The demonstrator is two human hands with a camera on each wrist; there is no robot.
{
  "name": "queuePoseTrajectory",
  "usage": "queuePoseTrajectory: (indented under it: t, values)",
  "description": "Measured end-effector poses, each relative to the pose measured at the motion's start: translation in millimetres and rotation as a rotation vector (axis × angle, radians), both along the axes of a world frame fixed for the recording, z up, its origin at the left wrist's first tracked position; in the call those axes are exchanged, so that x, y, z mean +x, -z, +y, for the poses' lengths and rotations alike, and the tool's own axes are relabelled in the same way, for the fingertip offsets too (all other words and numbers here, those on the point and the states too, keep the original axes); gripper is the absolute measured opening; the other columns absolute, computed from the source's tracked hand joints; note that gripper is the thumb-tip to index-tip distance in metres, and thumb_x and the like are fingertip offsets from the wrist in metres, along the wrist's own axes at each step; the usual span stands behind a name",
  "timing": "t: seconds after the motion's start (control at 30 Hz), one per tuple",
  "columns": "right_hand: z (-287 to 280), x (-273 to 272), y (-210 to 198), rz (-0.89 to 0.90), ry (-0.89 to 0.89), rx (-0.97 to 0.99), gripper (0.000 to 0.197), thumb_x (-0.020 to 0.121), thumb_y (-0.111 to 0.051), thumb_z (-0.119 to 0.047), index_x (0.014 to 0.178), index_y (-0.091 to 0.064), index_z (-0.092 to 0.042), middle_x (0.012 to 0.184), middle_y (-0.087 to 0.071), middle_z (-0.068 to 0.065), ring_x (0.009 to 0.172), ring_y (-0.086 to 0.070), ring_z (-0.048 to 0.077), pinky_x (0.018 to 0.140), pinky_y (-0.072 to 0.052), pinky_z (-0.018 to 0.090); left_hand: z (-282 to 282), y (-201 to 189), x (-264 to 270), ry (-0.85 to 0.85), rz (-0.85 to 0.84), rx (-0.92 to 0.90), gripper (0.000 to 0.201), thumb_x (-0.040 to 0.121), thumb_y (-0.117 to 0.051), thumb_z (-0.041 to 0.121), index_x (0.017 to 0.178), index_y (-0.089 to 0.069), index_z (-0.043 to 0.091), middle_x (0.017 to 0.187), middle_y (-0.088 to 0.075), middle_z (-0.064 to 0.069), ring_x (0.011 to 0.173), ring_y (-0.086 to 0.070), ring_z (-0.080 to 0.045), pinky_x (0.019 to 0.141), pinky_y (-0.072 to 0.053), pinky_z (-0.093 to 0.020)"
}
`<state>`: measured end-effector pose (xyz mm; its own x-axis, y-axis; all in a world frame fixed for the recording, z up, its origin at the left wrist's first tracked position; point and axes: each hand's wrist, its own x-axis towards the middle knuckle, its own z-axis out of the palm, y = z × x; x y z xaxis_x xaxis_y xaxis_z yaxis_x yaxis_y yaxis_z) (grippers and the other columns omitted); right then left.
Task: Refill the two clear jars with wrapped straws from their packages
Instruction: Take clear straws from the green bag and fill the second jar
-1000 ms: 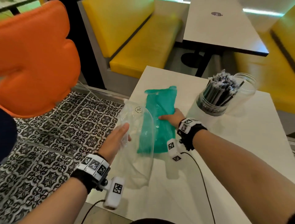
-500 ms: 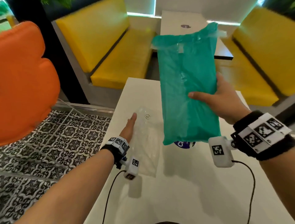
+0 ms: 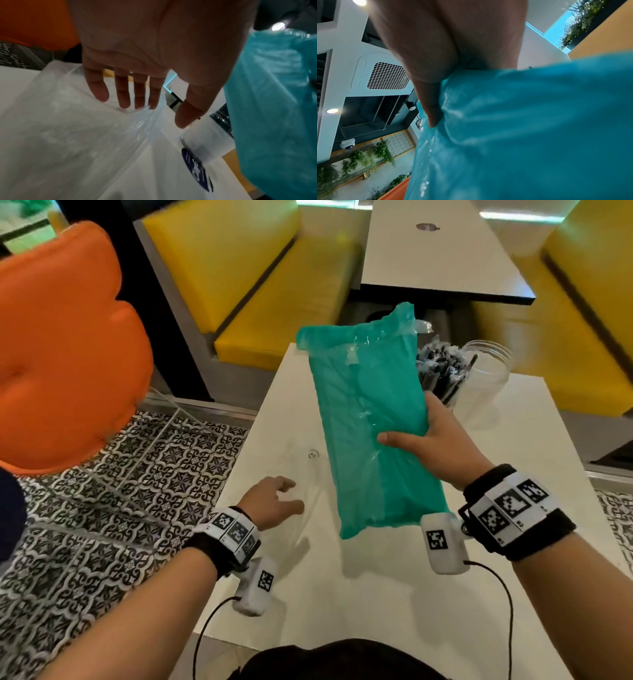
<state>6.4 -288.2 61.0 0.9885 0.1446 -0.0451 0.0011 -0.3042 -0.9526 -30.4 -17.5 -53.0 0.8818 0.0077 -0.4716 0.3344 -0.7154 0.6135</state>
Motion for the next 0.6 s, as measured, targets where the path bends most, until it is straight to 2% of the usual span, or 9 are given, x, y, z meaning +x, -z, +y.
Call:
queuePoseTrajectory:
  t: [0.1,0.17,0.2,0.27,0.3,0.33,0.4,0.47,0.6]
  values:
    - [8.5,0.5,8.5,0.017,-0.026,0.050,0.059,0.073,-0.084,-0.013,0.118,-0.049,-0.030,0.117,-0.066,-0.006,0.104,-0.068,0.012,0.089,-0.057,0.038,-15.5,22.3,0.9,0.067,0.045,0.021,0.083,0.084,-0.076,0.024,0.154,-0.032,0.019,0.155,-0.042,-0.005,0.139,-0.044,-0.026,0.111,-0.039,-0.035]
    - [12.3,-0.7,14.7,0.029,-0.047,0.072,0.058,0.072,-0.085,-0.013,0.112,-0.050,-0.037,0.119,-0.067,-0.004,0.105,-0.068,0.014,0.090,-0.057,0.041,-28.1,31.0,8.0,0.064,0.056,-0.006,0.087,0.084,-0.077,0.023,0.154,-0.026,0.016,0.154,-0.043,-0.009,0.138,-0.046,-0.028,0.108,-0.041,-0.036]
    - [12.6,-1.2,18.7,0.035,-0.054,0.082,0.056,0.073,-0.084,-0.011,0.110,-0.051,-0.037,0.119,-0.067,-0.003,0.105,-0.068,0.015,0.091,-0.056,0.042,-35.3,32.9,14.5,0.066,0.052,-0.016,0.086,0.083,-0.078,0.027,0.151,-0.027,0.015,0.149,-0.047,-0.009,0.134,-0.050,-0.029,0.103,-0.043,-0.035]
    - [11.1,-3.4,26.5,0.045,-0.062,0.085,0.054,0.074,-0.082,-0.006,0.108,-0.051,-0.034,0.117,-0.067,-0.003,0.104,-0.068,0.014,0.091,-0.056,0.040,-46.4,39.4,28.3,0.084,0.032,-0.030,0.087,0.078,-0.073,0.052,0.147,-0.034,0.017,0.141,-0.053,-0.003,0.125,-0.056,-0.028,0.096,-0.046,-0.032]
    - [9.3,-5.1,29.3,0.054,-0.063,0.080,0.053,0.075,-0.081,-0.005,0.108,-0.050,-0.033,0.116,-0.067,-0.004,0.103,-0.068,0.011,0.090,-0.057,0.038,-49.0,45.4,37.6,0.081,0.017,-0.048,0.089,0.073,-0.067,0.064,0.146,-0.040,0.020,0.142,-0.055,-0.003,0.125,-0.057,-0.028,0.099,-0.047,-0.033]
    - [6.9,-6.9,31.6,0.065,-0.062,0.081,0.053,0.076,-0.080,-0.004,0.110,-0.050,-0.032,0.115,-0.066,-0.004,0.100,-0.068,0.008,0.088,-0.057,0.034,-50.5,47.0,45.4,0.082,-0.001,-0.074,0.085,0.074,-0.061,0.065,0.145,-0.045,0.021,0.144,-0.056,-0.004,0.128,-0.056,-0.028,0.102,-0.046,-0.034]
    - [-1.0,-10.1,36.4,0.090,-0.051,0.094,0.057,0.077,-0.079,-0.003,0.118,-0.048,-0.027,0.114,-0.066,-0.004,0.094,-0.068,0.001,0.083,-0.058,0.026,-54.1,36.9,53.5,0.063,-0.076,-0.123,0.056,0.091,-0.062,0.041,0.141,-0.055,0.017,0.145,-0.057,-0.007,0.131,-0.054,-0.028,0.101,-0.043,-0.031]
    - [-9.7,-12.1,39.8,0.118,-0.039,0.107,0.062,0.078,-0.078,-0.001,0.126,-0.046,-0.023,0.114,-0.066,-0.006,0.091,-0.068,-0.004,0.079,-0.057,0.020,-54.8,23.0,55.7,0.042,-0.151,-0.185,0.037,0.099,-0.060,0.024,0.135,-0.062,0.014,0.140,-0.061,-0.009,0.128,-0.056,-0.028,0.101,-0.044,-0.033]
    - [-24.4,-13.5,46.1,0.143,-0.022,0.123,0.064,0.077,-0.078,0.001,0.127,-0.046,-0.025,0.116,-0.066,-0.006,0.097,-0.068,0.003,0.083,-0.057,0.025,-50.3,-4.0,53.8,-0.119,-0.262,-0.275,0.037,0.098,-0.060,0.012,0.135,-0.061,0.013,0.130,-0.067,-0.011,0.114,-0.064,-0.026,0.106,-0.048,-0.042]
